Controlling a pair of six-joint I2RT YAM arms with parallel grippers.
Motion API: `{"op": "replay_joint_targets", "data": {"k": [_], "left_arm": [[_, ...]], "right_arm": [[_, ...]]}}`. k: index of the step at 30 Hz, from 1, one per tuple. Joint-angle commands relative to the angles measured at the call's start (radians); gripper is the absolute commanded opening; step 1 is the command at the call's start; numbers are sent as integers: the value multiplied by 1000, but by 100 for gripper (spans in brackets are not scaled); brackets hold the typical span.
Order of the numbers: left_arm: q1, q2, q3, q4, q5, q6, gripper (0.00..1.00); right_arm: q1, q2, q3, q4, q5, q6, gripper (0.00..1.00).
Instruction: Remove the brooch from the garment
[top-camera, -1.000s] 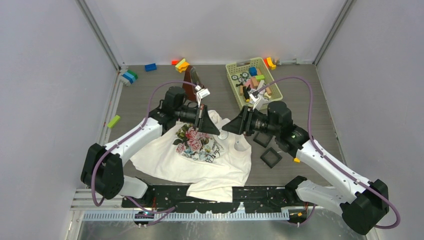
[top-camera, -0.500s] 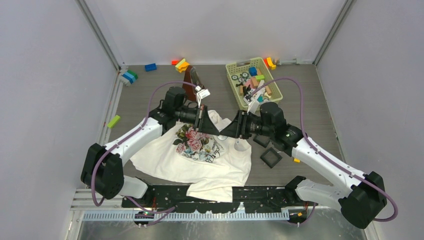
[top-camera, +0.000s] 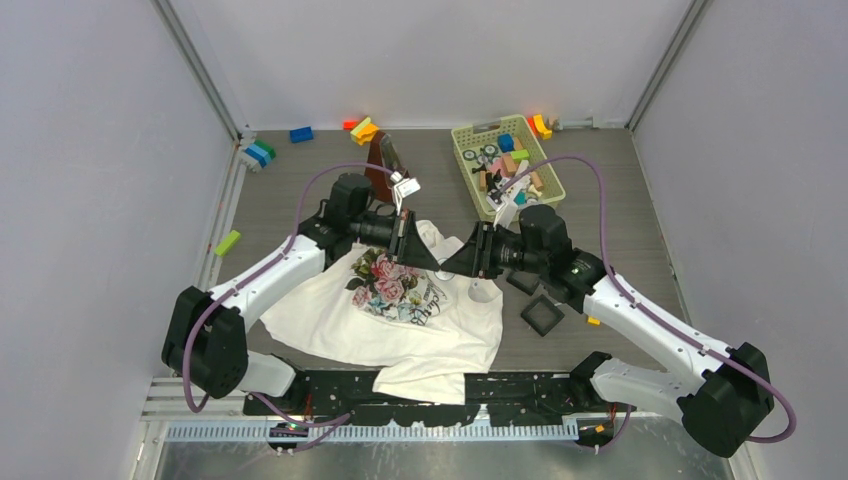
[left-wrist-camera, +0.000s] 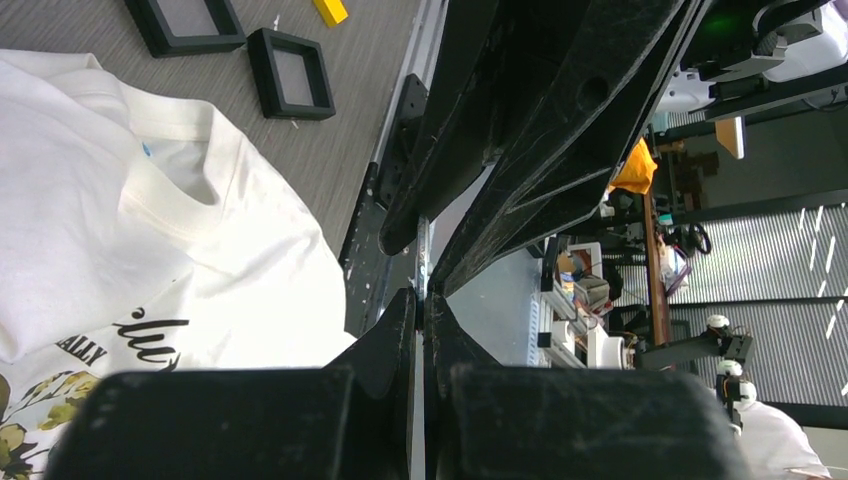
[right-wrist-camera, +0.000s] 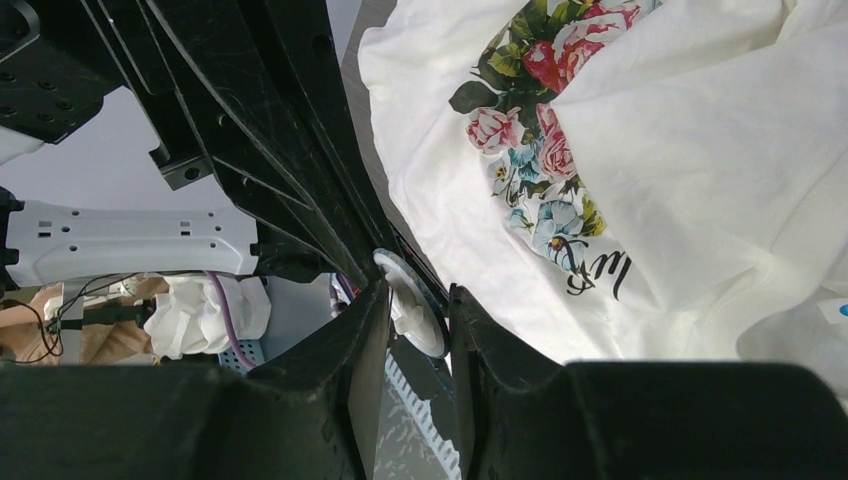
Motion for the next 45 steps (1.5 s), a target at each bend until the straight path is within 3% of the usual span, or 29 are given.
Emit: {"op": "replay_joint_targets", "data": {"k": [1,7,16,22,32,45], "left_arm": [[-7,-13,25,98,59,-59,0],[-8,-15,-30,330,98,-237,0],[-23,-16,-62,467,50,-392,0],[-44,10,-82,649,36,-545,0],[-71,31,-116,762,-74,-684,0],[-97,37,-159,761,-192,-661,0]], "right_arm": [[5,-15,20,31,-14,-25,32],[5,-28,1,77,-35,-14,27],[6,-42,-17,126,-28,-2,21],[6,-42,-26,128,-12,-5,18],[16,-65,-62,188,82,-8,13],[32,-30,-77,276,132,57,16]]}}
